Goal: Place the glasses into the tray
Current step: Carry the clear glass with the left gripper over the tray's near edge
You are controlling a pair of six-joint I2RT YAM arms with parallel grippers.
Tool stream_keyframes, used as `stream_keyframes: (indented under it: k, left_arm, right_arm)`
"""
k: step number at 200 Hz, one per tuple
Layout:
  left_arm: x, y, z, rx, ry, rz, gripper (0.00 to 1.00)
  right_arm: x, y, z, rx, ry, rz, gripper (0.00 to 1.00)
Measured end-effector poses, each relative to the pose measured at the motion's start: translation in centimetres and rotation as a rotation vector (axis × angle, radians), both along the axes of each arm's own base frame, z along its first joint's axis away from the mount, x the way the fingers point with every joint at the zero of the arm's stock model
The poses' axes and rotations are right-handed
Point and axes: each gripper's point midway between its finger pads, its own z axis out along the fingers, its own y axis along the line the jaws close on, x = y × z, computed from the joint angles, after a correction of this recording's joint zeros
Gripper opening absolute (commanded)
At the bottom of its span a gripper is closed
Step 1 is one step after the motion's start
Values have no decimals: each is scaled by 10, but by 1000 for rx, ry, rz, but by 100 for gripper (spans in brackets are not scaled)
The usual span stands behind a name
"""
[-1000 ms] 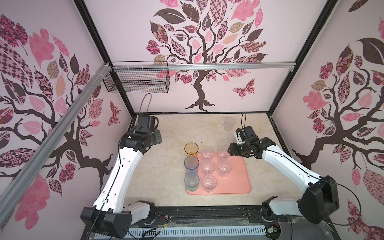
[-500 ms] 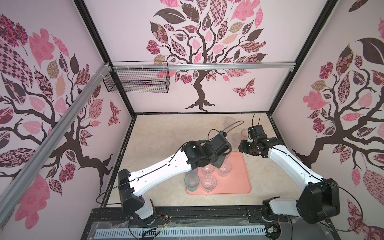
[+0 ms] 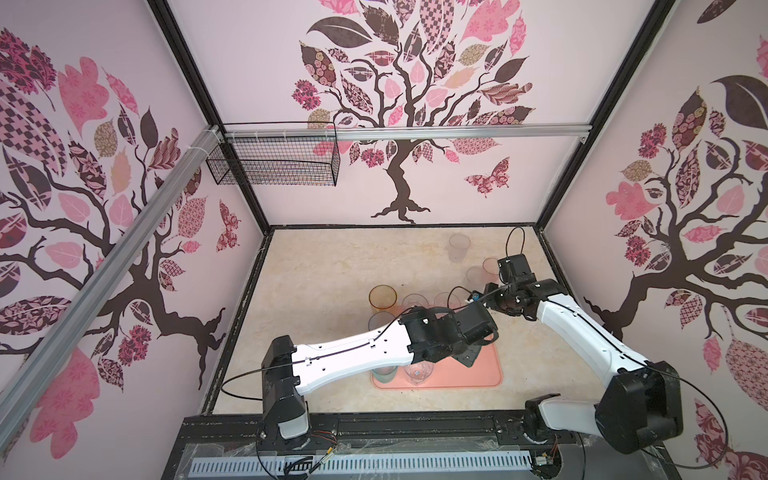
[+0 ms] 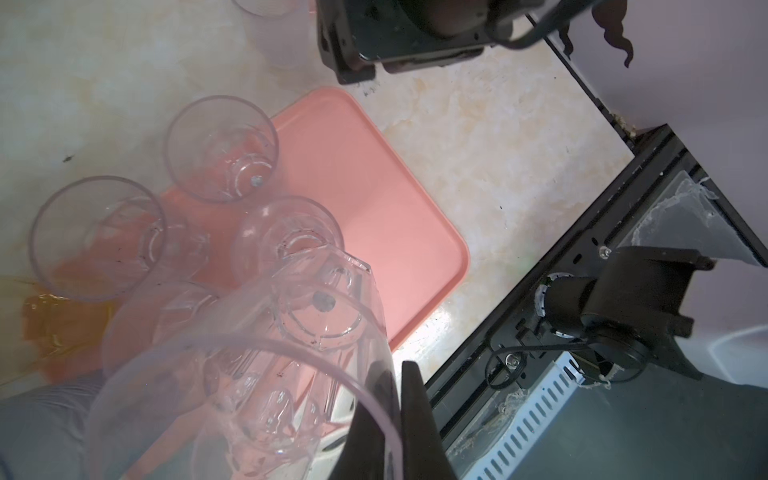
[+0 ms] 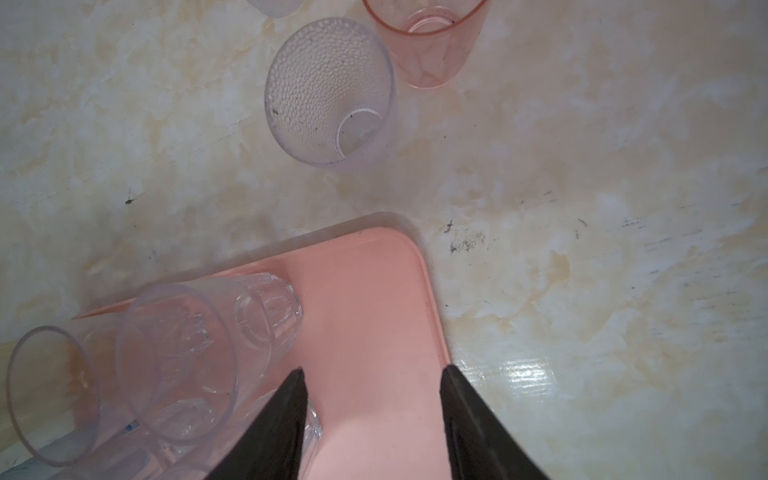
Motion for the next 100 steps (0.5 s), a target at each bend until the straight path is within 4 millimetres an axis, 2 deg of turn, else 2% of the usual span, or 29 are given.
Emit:
stream_keyframes:
  k: [23,49,100]
  left_arm:
    - [-16,-10,-18,23,33,-20,0]
    - [-27,-12,-33,44,52,-26,0]
    - [-31,-10,-67,87,71,-18,0]
  right_arm:
    - [-4,-1,-8,-2,12,-2,55]
    - [-7,-3,-13,-2,17,-6,55]
    - [-6,-2,-11,7,-2,-7,55]
